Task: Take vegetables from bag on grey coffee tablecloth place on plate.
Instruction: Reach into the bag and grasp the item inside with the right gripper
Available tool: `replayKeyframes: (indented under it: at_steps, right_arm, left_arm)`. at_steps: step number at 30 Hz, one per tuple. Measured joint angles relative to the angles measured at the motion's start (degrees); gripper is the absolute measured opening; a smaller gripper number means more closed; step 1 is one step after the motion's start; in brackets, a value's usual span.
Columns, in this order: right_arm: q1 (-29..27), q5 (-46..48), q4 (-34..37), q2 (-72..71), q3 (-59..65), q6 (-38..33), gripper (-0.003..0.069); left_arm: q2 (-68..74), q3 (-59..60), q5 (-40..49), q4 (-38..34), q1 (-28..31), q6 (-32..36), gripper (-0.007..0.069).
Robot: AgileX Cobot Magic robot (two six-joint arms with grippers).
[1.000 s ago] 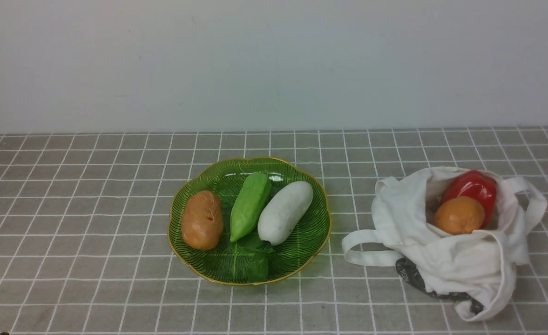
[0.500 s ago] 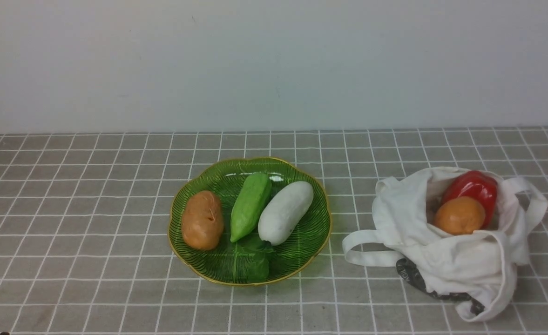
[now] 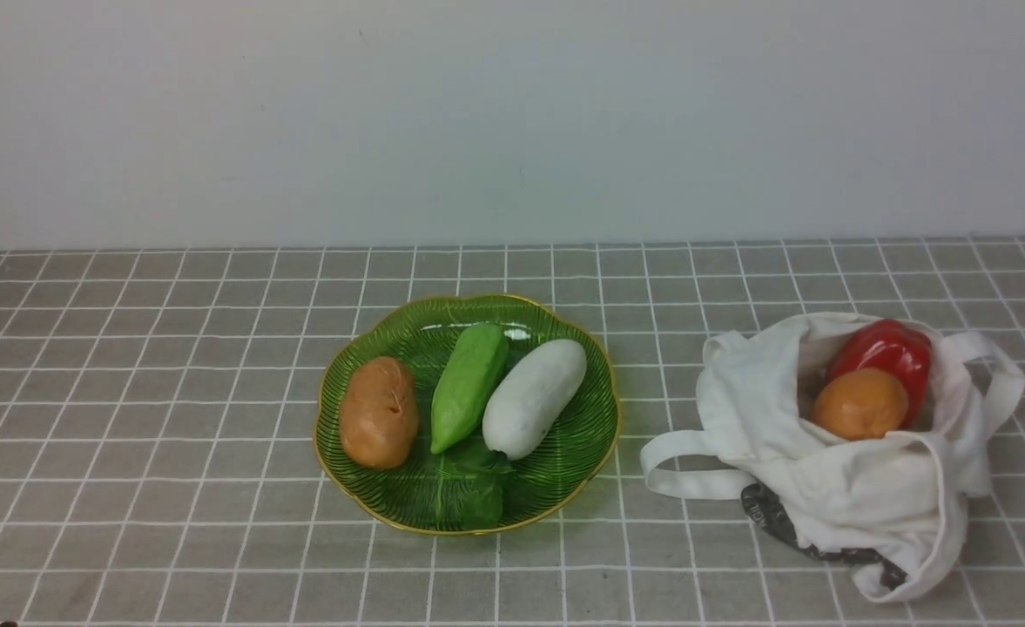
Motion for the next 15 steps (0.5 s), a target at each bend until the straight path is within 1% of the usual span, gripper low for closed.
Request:
replayKeyframes:
  at_steps: [1,2,3,5,7,8,10,11,12,13,15]
  right_arm:
    - [0.0,0.0,0.0,0.26,-0.67,0.0,-0.0008]
    - [0.0,4.04,-3.25,2.89,-5.92,0.0,-0.0008]
    - [0.0,7.45,-4.49,4.49,-9.27,0.0,-0.0008]
    - [0.0,18.38,-7.82,11.71,-17.89,0.0,-0.0008]
    - [0.0,32.33,-9.53,22.09,-25.99,-0.8,-0.0008]
    - [0.0,33.6,-9.68,24.1,-27.49,-1.01,-0.0008]
    - [0.0,50.28,-10.33,37.73,-35.94,-6.91,-0.0008]
    - [0.0,54.34,-10.23,41.9,-38.67,-9.18,-0.0008]
    - [0.0,55.31,-10.09,43.96,-39.19,-10.37,-0.0008]
    - [0.0,61.48,-9.4,50.0,-42.66,-14.0,-0.0008]
    - [0.0,69.12,-6.72,61.56,-47.88,-20.45,-0.0008]
  left_arm:
    - [0.0,0.0,0.0,0.0,0.0,0.0,-0.0005]
    - [0.0,0.0,0.0,0.0,0.0,0.0,-0.0005]
    - [0.0,0.0,0.0,0.0,0.0,0.0,-0.0005]
    - [0.0,0.0,0.0,0.0,0.0,0.0,-0.0005]
    - [0.0,0.0,0.0,0.0,0.0,0.0,-0.0005]
    - [0.0,0.0,0.0,0.0,0.0,0.0,-0.0005]
    - [0.0,0.0,0.0,0.0,0.0,0.0,-0.0005]
    - [0.0,0.0,0.0,0.0,0.0,0.0,-0.0005]
    - [0.0,0.0,0.0,0.0,0.0,0.0,-0.0005]
    - [0.0,0.0,0.0,0.0,0.0,0.0,-0.0005]
    - [0.0,0.0,0.0,0.0,0.0,0.0,-0.0005]
